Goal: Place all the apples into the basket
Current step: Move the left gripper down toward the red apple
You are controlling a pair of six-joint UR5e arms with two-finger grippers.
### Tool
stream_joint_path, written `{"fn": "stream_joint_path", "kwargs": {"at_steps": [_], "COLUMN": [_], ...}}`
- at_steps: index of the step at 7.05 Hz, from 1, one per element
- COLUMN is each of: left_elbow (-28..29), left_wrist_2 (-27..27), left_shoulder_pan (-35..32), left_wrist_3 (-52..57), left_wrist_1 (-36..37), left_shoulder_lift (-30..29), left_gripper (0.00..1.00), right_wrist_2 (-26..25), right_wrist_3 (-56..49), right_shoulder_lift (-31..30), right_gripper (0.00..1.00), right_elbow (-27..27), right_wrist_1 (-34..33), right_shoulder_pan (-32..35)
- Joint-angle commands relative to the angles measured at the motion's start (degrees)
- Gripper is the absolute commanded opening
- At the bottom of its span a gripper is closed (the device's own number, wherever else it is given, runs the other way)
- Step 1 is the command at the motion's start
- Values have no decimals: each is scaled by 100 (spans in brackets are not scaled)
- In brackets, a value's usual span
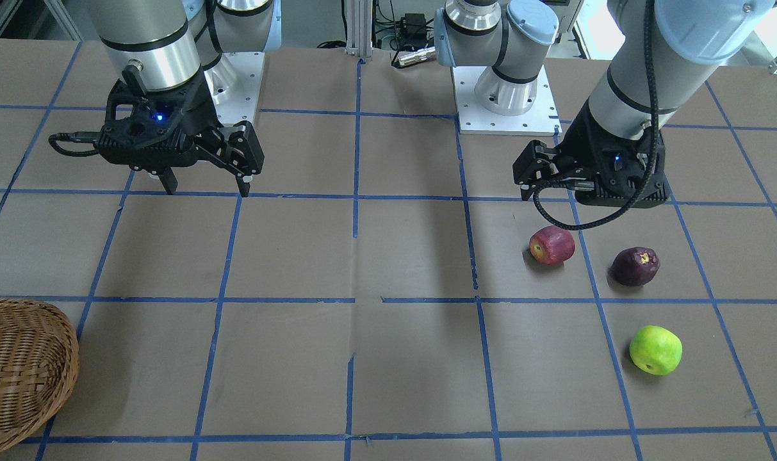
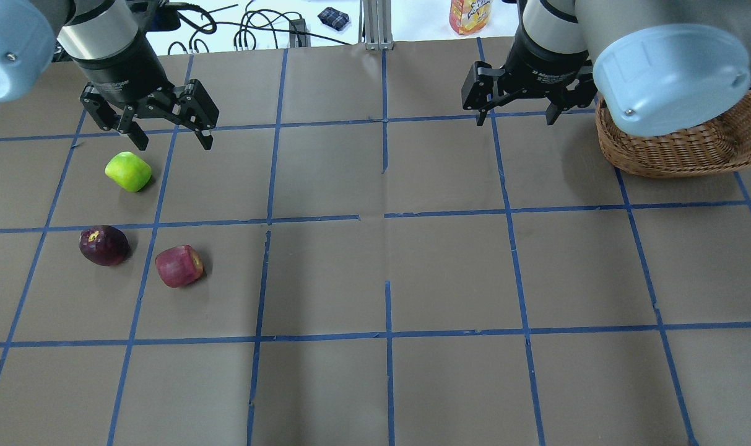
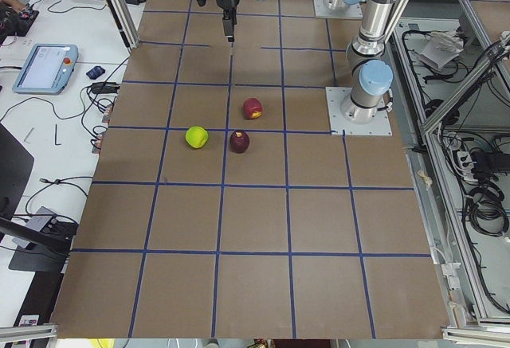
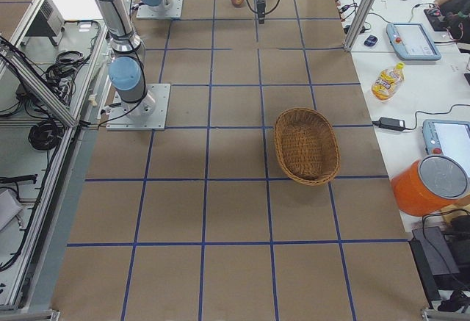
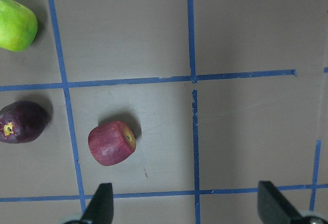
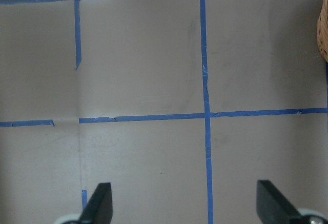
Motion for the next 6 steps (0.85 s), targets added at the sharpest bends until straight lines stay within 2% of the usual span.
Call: {"fn": "stream_joint_path", "kwargs": {"at_steps": [1,3,5,6], "left_elbow": [-207,-1450,-2673,-3010], "left_wrist_2": [-29,-21,102,111], "left_shoulder_pan": [390,945,1114,1123], "left_wrist_3": [737,990,973,973], "left_wrist_1": [120,1537,2980,3482], "left_shoulder_lift": [-102,-234,-444,-515], "left_gripper": [100,100,100,100], "right_wrist_2": [-3,-21,-12,-12], "right_wrist_3": [0,18,18,9], "right_shoulder_lift": [-4,22,40,14], "right_gripper": [100,100,100,100], "right_elbow": [0,9,9,9], "right_wrist_1": [11,-7,-15,-7], "right_shoulder_pan": [-8,9,9,9]}}
